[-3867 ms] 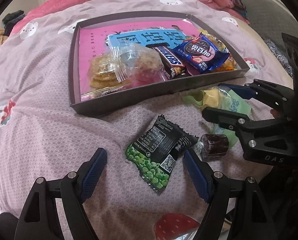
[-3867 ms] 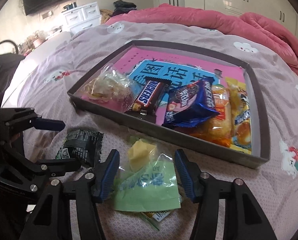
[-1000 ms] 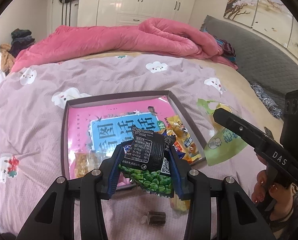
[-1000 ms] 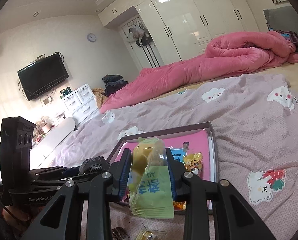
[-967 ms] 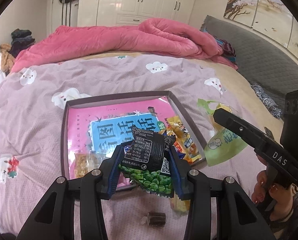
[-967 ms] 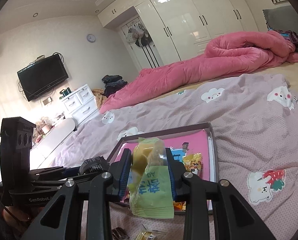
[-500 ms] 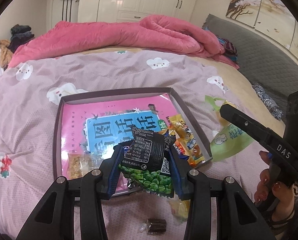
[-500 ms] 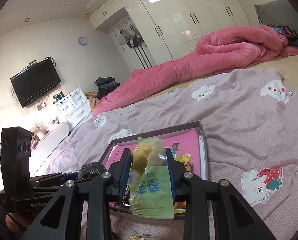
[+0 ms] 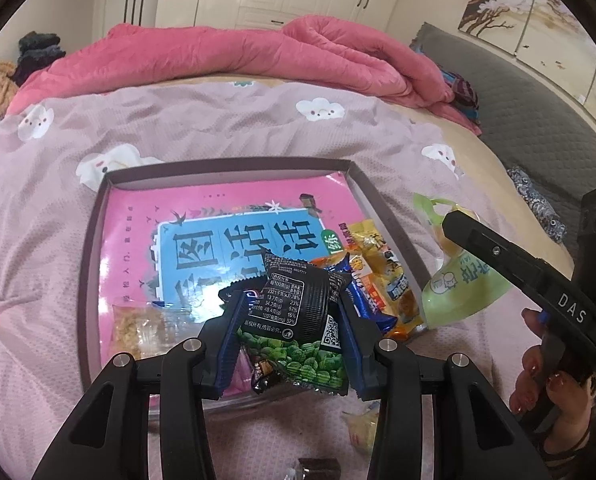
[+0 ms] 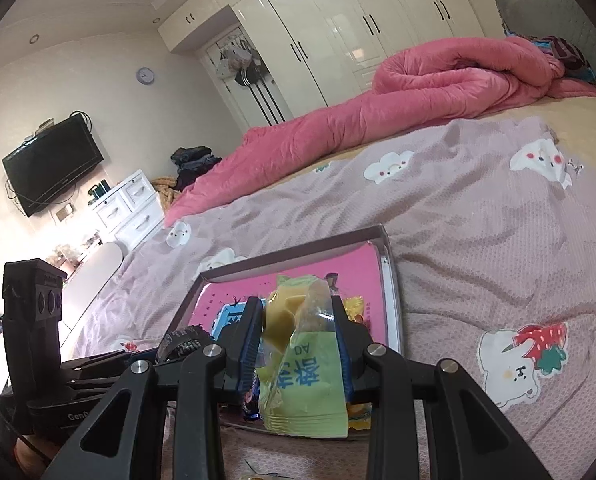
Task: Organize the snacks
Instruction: 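Carry the green pea bag over the tray with the left tool while the right tool carries the green-and-yellow bag, then lower the pea bag into the tray and open the left tool while the right tool releases its bag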
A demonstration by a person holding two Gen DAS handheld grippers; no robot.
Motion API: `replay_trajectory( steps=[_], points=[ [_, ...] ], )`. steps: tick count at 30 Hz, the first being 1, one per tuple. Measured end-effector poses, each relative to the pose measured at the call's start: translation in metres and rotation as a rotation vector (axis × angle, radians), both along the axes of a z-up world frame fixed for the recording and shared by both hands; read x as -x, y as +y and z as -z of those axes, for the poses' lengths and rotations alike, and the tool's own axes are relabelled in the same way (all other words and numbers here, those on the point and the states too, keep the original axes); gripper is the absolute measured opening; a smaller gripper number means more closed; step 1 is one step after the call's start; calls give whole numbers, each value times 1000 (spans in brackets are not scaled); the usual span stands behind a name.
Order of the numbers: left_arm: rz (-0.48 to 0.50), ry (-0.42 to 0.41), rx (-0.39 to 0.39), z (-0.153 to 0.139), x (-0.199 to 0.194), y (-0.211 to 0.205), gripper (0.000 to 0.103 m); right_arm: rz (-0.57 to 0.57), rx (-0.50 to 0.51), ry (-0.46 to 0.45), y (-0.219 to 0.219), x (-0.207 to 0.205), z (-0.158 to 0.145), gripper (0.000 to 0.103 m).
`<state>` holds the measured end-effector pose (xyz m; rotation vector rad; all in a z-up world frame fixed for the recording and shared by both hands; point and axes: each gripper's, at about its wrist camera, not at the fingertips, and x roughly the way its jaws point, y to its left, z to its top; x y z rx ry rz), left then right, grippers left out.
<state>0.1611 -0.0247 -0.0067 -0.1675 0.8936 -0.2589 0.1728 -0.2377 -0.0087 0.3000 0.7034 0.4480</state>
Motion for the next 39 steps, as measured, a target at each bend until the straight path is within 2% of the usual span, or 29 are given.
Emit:
replay_trajectory(
  steps=[14, 39],
  points=[
    [12, 26, -23, 20, -10, -8, 45, -13, 86, 47, 16, -9, 21, 33],
    [14, 47, -29, 31, -14, -9, 46, -21, 128, 93, 26, -13, 37, 34]
  ],
)
